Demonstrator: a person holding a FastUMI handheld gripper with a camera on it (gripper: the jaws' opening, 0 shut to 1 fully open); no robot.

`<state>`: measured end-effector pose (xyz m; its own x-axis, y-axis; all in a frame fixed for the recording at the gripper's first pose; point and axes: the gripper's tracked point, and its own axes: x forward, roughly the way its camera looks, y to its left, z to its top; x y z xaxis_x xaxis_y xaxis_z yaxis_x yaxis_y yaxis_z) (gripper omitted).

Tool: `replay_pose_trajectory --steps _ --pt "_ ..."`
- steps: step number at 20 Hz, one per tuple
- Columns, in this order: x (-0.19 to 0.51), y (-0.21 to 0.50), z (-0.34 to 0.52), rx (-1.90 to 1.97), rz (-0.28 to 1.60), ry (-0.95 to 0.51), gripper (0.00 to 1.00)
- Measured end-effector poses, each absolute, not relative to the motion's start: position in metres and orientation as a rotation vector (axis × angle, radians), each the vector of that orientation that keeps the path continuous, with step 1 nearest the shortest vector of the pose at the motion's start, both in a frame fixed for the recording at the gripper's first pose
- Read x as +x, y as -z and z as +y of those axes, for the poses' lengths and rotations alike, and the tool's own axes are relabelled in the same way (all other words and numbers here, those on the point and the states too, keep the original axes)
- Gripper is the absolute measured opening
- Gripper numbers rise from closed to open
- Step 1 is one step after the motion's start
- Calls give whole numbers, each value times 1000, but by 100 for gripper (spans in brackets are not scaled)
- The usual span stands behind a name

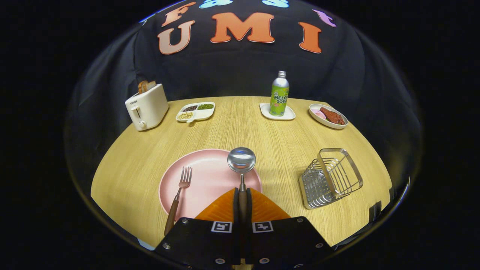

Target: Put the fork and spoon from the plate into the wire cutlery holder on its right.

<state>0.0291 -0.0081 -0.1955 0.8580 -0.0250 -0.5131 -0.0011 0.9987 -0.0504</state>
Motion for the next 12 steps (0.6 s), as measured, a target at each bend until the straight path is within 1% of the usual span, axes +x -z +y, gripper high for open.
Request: replay_pose_trajectory --steps 7,12 --pt "12 160 -48 -61 549 27 5" --pt "4 134 -84 -112 598 39 5"
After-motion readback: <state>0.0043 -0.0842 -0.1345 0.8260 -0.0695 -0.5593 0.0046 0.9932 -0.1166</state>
